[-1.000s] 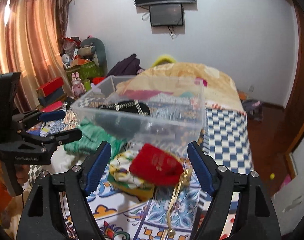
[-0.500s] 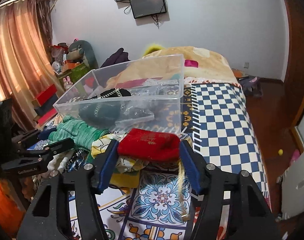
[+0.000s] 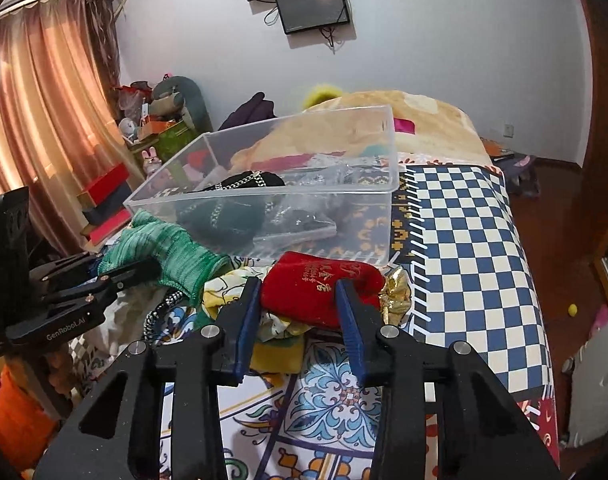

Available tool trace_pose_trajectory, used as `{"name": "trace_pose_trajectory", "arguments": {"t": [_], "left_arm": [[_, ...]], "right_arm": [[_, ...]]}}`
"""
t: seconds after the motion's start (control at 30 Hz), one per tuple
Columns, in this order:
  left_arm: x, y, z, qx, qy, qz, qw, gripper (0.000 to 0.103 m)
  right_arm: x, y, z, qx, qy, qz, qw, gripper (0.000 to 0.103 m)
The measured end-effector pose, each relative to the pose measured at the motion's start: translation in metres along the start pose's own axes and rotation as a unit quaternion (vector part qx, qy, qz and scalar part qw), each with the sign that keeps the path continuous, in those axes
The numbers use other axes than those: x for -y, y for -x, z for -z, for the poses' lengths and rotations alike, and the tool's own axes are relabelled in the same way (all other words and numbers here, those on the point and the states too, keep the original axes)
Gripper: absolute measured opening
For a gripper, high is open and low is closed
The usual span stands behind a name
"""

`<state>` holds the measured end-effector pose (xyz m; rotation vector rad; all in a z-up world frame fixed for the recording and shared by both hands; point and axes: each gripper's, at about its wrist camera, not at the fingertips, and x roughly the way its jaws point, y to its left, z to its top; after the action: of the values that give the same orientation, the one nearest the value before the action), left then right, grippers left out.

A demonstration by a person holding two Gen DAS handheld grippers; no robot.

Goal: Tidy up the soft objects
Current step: 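Grasp the green knitted glove with the left tool while the right tool grasps the red pouch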

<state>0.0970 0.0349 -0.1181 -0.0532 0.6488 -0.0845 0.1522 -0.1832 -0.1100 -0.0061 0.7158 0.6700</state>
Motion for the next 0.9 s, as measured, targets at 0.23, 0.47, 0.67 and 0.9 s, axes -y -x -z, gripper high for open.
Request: {"name": "trace_pose_trajectory", "arguments": {"t": [0.23,0.47,0.67,0.9], "left_arm": [[0.002,0.018,-0.007,0.023,0.005,0.007,0.9997,0.024],[0.010,0.026,-0.013,0.035,-0.002,0.014,0.9993,0.024],[0.011,0.022,-0.015,0.035,-0.011,0.009,0.9993,0.024],[0.013,0.032,-0.022,0.052,-0.013,0.010,0.9985,0.024]], "right_arm": [[0.003,0.010,-0.009,0.018,-0.007,0.014,1.000,0.057],[0.027,-0.017,-0.012,-0.010,-0.043,0.030,0.999,0.062],[0.043,-0.031,-0.005,-0.026,-0.071,0.016,0.997,0.037],[0.028,-0.019,-0.009,-0.008,-0.041,0.022,0.999,0.018]]}}
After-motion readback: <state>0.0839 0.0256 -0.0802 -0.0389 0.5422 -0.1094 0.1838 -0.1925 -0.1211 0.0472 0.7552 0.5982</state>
